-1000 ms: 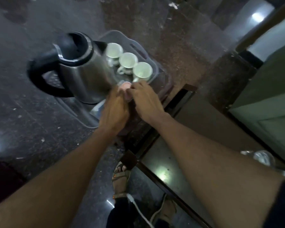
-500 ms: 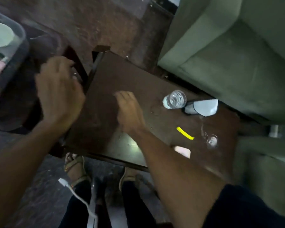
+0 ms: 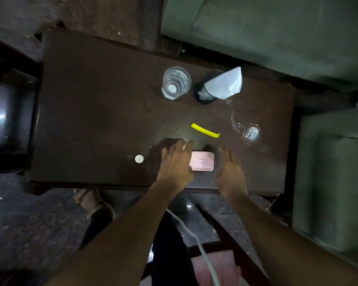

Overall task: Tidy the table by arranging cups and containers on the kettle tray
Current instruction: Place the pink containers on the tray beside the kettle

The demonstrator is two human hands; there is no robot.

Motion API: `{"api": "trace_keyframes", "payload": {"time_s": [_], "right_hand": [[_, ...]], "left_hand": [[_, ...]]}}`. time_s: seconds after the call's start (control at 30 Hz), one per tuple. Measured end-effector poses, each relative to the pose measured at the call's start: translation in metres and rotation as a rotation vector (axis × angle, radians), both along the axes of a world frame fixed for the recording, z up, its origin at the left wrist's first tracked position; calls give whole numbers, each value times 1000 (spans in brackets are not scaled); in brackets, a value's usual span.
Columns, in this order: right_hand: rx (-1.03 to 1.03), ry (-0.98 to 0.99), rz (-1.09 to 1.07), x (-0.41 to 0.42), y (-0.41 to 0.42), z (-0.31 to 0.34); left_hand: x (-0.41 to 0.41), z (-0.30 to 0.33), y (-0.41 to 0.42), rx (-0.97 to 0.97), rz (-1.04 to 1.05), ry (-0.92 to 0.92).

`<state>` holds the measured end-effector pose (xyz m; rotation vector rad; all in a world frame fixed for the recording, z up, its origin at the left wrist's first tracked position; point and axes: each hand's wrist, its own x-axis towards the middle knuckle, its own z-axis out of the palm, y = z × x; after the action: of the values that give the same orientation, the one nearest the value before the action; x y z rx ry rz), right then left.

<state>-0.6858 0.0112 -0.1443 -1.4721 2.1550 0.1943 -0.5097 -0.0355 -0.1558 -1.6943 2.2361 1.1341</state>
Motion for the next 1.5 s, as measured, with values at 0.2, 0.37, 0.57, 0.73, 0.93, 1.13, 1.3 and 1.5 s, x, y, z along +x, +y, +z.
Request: {"api": "trace_keyframes", "payload": {"time_s": [0.2, 0.37, 0.57, 0.73, 0.93, 1.13, 1.3, 1.5], "right_hand": [[20, -168, -87, 5, 4, -22], [-7, -241, -84, 2, 7, -25], [-114, -248, -88, 4, 1, -15], [-197, -318, -85, 55, -33, 1], [-324, -436, 94, 186, -110, 16], [-479, -414, 493, 361, -186, 50], [-556, -463, 763, 495, -204, 76], [-537, -463, 1002, 589, -189, 82]], "left_hand": [[-29, -22, 15, 100, -34, -5], [-43, -27, 11, 118, 24, 3], [-40, -8, 3, 106, 124, 82], [18, 11, -24, 22, 233, 117], [149, 35, -58, -149, 509, 144], [310, 63, -81, -466, 875, 188], [419, 84, -67, -604, 1136, 175], [500, 88, -35, -636, 1305, 107]]}}
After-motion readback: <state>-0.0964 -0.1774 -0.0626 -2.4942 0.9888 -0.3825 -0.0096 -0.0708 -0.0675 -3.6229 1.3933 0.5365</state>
